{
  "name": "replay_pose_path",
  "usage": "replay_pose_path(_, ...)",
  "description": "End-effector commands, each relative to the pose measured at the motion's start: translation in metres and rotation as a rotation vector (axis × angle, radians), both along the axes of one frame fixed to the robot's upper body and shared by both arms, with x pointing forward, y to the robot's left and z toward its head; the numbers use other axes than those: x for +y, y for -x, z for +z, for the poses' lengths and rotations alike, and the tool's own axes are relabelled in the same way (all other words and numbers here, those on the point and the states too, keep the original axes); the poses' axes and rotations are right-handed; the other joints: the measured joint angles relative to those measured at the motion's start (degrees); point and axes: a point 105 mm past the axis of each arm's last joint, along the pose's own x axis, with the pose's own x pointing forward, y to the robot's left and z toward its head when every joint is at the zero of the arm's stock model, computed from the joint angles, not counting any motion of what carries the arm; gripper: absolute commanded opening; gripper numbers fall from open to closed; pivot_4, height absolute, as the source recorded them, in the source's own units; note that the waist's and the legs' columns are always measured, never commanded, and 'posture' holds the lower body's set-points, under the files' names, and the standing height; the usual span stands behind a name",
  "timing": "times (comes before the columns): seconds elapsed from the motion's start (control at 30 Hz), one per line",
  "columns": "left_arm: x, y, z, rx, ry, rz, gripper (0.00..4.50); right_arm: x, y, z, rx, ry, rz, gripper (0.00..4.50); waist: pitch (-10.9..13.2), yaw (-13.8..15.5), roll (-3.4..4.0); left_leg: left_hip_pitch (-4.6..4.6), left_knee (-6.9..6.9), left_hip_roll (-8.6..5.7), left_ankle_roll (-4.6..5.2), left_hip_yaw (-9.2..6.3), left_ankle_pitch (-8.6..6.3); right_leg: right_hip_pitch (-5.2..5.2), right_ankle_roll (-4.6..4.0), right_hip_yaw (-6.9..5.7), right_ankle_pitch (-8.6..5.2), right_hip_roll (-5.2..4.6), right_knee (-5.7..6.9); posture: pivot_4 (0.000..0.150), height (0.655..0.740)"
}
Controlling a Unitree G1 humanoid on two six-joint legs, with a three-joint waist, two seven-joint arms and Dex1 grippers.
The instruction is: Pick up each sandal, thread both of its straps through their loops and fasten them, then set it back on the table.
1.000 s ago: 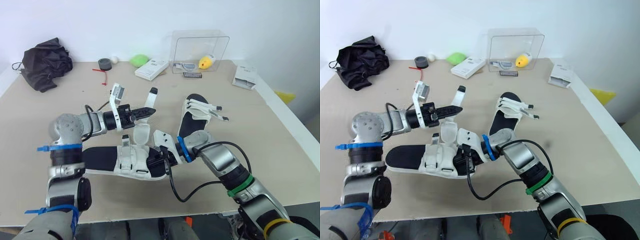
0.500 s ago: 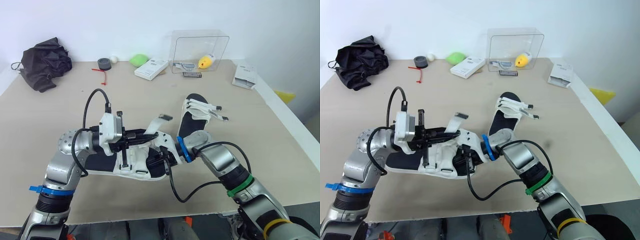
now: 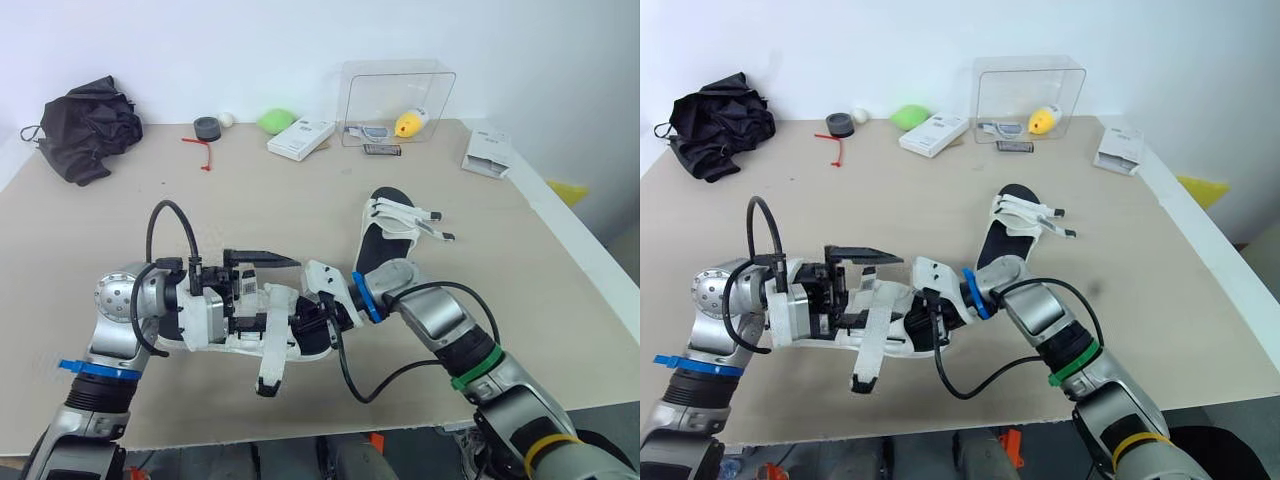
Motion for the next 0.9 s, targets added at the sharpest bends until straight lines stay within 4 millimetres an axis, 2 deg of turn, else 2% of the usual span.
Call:
replay_pose_path(0.03,0.010,0.013,-0.007,0.135,-0.098,-0.025,4.45,-0.013,-0.002,-0.035,0.060,0.130,-0.053,0.00,0.0,-0.1,0.01,0.01,0.00,0.04,0.01,0.04,-0.01,-0.01,0.00,0.02,0.00,0.02,0.00,0.150,0.7400)
replay_pose_path(0.13,0.037,0.028,-0.032,0.360,-0.311,0.020,4.45,-0.011,-0.003,-0.034,0.060,0.127,-0.045,0.00,0.0,-0.5,0.03,0.06,-0.01,0.10,0.22,0.11,-0.13,-0.02,-0.12,0.06,-0.07,0.00,0.04,0.150,0.7400)
replay_pose_path(0.2,0.052,0.035,-0.043,0.411,-0.426,0.027,4.45,-0.011,-0.003,-0.034,0.060,0.126,-0.041,0.00,0.1,-0.5,0.10,0.08,-0.01,0.21,0.31,0.13,-0.19,-0.03,-0.21,0.04,-0.12,-0.04,0.04,0.150,0.7400)
replay_pose_path(0.27,0.060,0.034,-0.047,0.493,-0.460,0.078,4.45,-0.010,-0.003,-0.034,0.062,0.125,-0.038,0.00,0.1,-0.3,0.10,0.09,-0.01,0.35,0.31,0.09,-0.19,-0.03,-0.59,-0.03,-0.34,-0.12,0.06,0.150,0.7400)
replay_pose_path(0.33,0.068,0.036,-0.051,0.661,-0.478,0.147,4.45,-0.009,-0.002,-0.034,0.063,0.125,-0.031,0.00,0.1,-0.2,0.07,0.15,0.00,0.45,0.31,0.15,-0.19,0.00,-0.64,-0.03,-0.38,-0.14,0.07,0.150,0.7400)
replay_pose_path(0.47,0.060,0.048,-0.040,1.179,-0.368,0.230,4.45,-0.009,-0.002,-0.034,0.063,0.125,-0.029,0.00,0.1,-0.3,0.16,0.24,-0.04,0.61,0.36,0.30,-0.23,-0.04,-0.71,-0.05,-0.42,-0.11,0.10,0.150,0.7400)
replay_pose_path(0.63,0.042,0.074,-0.030,1.633,-0.272,0.169,4.45,-0.008,-0.002,-0.033,0.063,0.123,-0.032,0.00,0.1,-0.3,0.24,0.28,-0.04,0.54,0.55,0.28,-0.40,-0.04,-0.73,-0.26,-0.46,-0.03,0.19,0.150,0.7400)
replay_pose_path(0.77,0.039,0.086,-0.029,1.788,-0.245,0.145,4.45,-0.010,-0.001,-0.033,0.066,0.123,-0.037,0.00,0.2,-0.2,0.26,0.27,-0.03,0.55,0.49,0.15,-0.47,-0.05,-0.62,-0.36,-0.41,0.03,0.19,0.150,0.7400)
replay_pose_path(0.9,0.037,0.081,-0.026,1.875,-0.153,0.136,4.45,-0.012,0.001,-0.034,0.070,0.123,-0.041,0.00,0.2,-0.1,0.28,0.28,-0.03,0.54,0.49,0.08,-0.47,-0.02,-0.87,-0.37,-0.55,0.01,0.20,0.150,0.7400)
